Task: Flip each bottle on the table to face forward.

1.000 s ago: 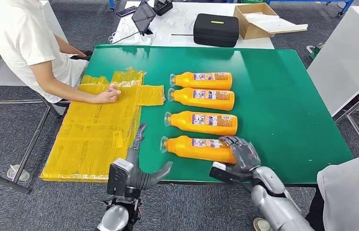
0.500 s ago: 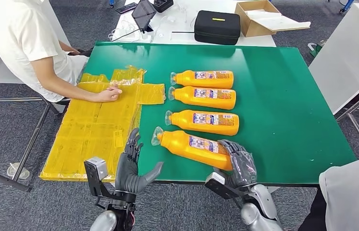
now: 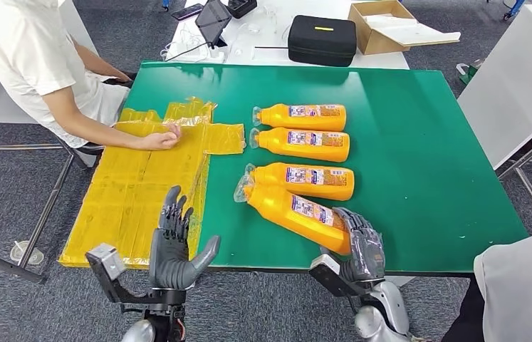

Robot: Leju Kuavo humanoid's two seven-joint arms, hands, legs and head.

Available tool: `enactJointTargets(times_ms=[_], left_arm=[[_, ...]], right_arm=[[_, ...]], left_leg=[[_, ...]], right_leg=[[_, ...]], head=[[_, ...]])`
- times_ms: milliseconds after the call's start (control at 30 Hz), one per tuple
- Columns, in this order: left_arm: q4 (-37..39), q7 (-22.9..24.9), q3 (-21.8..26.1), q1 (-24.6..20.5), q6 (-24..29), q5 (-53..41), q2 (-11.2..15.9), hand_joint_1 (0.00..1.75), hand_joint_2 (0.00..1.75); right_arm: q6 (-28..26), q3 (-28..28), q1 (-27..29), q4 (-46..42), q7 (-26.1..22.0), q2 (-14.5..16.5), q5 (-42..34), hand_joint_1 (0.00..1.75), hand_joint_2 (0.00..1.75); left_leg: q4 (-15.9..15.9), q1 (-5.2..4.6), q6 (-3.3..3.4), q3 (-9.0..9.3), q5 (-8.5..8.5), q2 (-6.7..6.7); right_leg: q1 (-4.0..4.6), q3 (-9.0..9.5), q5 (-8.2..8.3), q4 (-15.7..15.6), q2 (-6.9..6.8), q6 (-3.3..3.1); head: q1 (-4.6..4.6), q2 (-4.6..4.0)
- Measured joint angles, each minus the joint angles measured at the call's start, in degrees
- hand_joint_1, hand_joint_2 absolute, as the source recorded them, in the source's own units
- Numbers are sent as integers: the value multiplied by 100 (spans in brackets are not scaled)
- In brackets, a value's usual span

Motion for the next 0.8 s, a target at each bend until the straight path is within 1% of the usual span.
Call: enactJointTargets(times_ms=[67, 133, 200, 300, 433, 533, 667, 800], left_arm=[[-115, 99, 28, 72, -40, 257, 26, 0, 175], [-165, 306, 59, 138, -155, 612, 59, 0, 175], [-159, 541, 87, 184, -329, 1025, 91, 0, 175], [-68, 806, 116, 196, -590, 1561, 116, 0, 175], [198, 1070, 126, 140, -920, 2010, 120, 0, 175], [435, 1147, 112, 44, -1092, 2142, 120, 0, 175], [646, 1156, 95, -82, -1196, 2174, 119, 0, 175], [743, 1152, 94, -236, -1403, 2174, 91, 0, 175]], right_arm=[[-98, -51, 72, -62, -90, 47, -54, 168, 175], [-180, -92, 155, -180, -221, 105, -141, 166, 175], [-201, -106, 223, -327, -361, 168, -260, 167, 175], [-154, -97, 268, -528, -535, 244, -410, 164, 175], [-48, 43, 264, -714, -722, 303, -465, 164, 175], [8, 224, 244, -745, -785, 357, -541, 164, 175], [56, 462, 188, -743, -874, 419, -726, 155, 175], [322, 676, 43, -672, -884, 453, -932, 153, 175]], left_leg=[[0, 0, 0, -2, 0, 0], [0, 0, 0, -4, -1, 0], [0, 0, -1, -8, -1, 0], [0, 1, -1, -11, 0, 0], [0, 1, -1, -11, 1, 1], [0, 1, -1, -11, 2, 1], [0, 1, -1, -12, 2, 0], [0, 1, -2, -13, 3, 0]], right_leg=[[0, -1, -1, 0, 0, 1], [0, -5, -1, 0, 0, 1], [1, -12, -1, 0, 1, 1], [2, -16, -1, 0, 1, 1], [1, -15, -1, 0, 1, 0], [1, -15, 0, 0, 1, 1], [1, -15, 0, 1, 1, 1], [1, -16, 0, 1, 1, 1]], head=[[0, 0], [0, 0], [-1, 0], [0, 0], [0, 0], [0, 0], [0, 0], [0, 0]])
